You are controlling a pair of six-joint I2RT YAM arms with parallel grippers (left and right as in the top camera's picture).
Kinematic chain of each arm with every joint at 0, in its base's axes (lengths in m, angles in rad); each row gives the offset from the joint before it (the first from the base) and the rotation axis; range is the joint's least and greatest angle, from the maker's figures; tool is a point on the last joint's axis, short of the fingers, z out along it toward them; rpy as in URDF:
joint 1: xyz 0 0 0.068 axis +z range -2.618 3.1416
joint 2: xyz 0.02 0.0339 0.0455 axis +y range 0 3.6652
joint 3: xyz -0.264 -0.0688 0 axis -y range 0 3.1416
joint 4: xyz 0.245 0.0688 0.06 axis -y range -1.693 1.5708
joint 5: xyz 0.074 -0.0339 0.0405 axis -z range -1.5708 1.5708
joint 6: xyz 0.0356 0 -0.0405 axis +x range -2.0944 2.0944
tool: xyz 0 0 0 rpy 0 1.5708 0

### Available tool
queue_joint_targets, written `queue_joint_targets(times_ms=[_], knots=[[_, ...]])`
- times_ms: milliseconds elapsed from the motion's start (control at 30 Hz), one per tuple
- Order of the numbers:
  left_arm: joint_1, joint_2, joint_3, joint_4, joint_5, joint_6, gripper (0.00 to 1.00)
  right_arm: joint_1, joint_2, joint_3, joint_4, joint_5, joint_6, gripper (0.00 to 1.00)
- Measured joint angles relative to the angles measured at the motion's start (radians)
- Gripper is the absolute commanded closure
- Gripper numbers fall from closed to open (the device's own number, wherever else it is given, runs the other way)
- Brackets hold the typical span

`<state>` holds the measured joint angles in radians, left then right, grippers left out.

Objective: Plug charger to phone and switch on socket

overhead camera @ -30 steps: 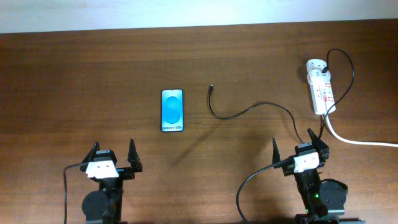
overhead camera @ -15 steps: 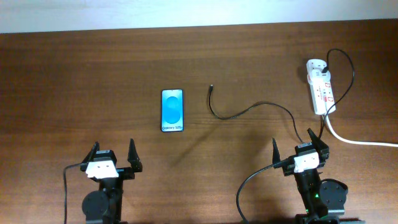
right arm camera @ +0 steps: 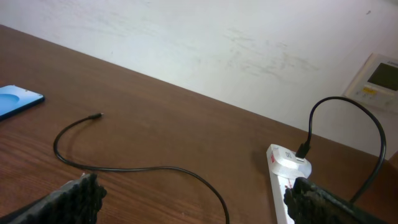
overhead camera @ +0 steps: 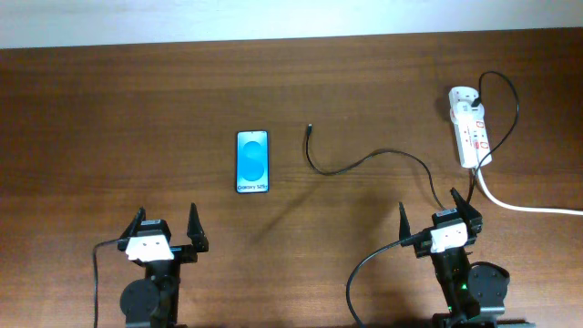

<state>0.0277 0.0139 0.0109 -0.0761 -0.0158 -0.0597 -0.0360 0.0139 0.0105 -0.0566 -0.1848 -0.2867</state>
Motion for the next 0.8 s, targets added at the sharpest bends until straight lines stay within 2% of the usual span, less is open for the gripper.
queue_joint_targets(times_ms=[600, 800], knots=[[0.000, 0.000, 0.000, 0.005, -0.056, 0.015, 0.01, 0.000, 0.000, 0.000, 0.000, 0.000, 0.000, 0.02], [0.000, 0.000, 0.000, 0.055, 0.016, 0.015, 0.01, 0.000, 0.000, 0.000, 0.000, 0.000, -0.001, 0.02]])
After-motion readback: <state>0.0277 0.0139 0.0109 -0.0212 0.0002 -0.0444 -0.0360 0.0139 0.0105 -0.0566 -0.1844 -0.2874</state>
